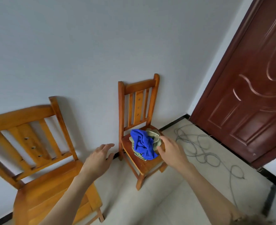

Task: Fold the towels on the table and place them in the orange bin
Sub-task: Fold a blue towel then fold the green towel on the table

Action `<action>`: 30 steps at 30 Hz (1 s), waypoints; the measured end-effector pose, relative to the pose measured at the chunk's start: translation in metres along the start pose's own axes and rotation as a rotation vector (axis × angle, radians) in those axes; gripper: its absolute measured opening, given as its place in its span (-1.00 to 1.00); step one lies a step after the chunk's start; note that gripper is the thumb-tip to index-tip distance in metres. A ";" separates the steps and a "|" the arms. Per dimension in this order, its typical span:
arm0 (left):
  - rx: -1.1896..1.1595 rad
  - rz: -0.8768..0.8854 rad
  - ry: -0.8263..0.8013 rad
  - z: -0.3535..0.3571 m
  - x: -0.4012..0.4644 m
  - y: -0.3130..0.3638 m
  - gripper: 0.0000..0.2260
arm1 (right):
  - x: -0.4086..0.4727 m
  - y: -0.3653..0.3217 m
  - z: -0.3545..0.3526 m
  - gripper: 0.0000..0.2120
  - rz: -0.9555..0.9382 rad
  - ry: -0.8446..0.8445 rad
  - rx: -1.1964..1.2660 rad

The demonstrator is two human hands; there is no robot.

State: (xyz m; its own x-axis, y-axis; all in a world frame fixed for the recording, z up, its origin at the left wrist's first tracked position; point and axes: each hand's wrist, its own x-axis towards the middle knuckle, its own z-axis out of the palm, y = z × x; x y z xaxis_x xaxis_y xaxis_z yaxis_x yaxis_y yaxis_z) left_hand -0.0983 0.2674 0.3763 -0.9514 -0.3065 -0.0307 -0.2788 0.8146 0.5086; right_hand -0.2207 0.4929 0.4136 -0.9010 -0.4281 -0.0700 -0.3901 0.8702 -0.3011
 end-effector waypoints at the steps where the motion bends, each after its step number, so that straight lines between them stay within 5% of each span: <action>1: -0.006 -0.007 -0.029 0.008 0.018 0.002 -0.65 | 0.014 0.008 0.001 -0.57 0.020 -0.009 0.007; 12: -0.007 -0.097 -0.339 0.109 0.192 0.019 -0.66 | 0.172 0.114 0.047 -0.56 0.144 -0.164 0.137; 21: -0.066 -0.371 -0.426 0.199 0.314 0.018 -0.70 | 0.322 0.178 0.119 -0.57 0.084 -0.458 0.223; 30: -0.085 -0.534 -0.505 0.270 0.367 -0.014 -0.70 | 0.382 0.203 0.203 -0.60 0.078 -0.643 0.299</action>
State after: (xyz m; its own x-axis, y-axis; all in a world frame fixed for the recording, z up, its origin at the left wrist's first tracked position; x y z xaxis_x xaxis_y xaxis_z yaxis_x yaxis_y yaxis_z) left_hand -0.4789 0.2769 0.1254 -0.6394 -0.3699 -0.6740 -0.7287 0.5710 0.3780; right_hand -0.6053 0.4563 0.1327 -0.5977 -0.5067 -0.6213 -0.1773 0.8393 -0.5140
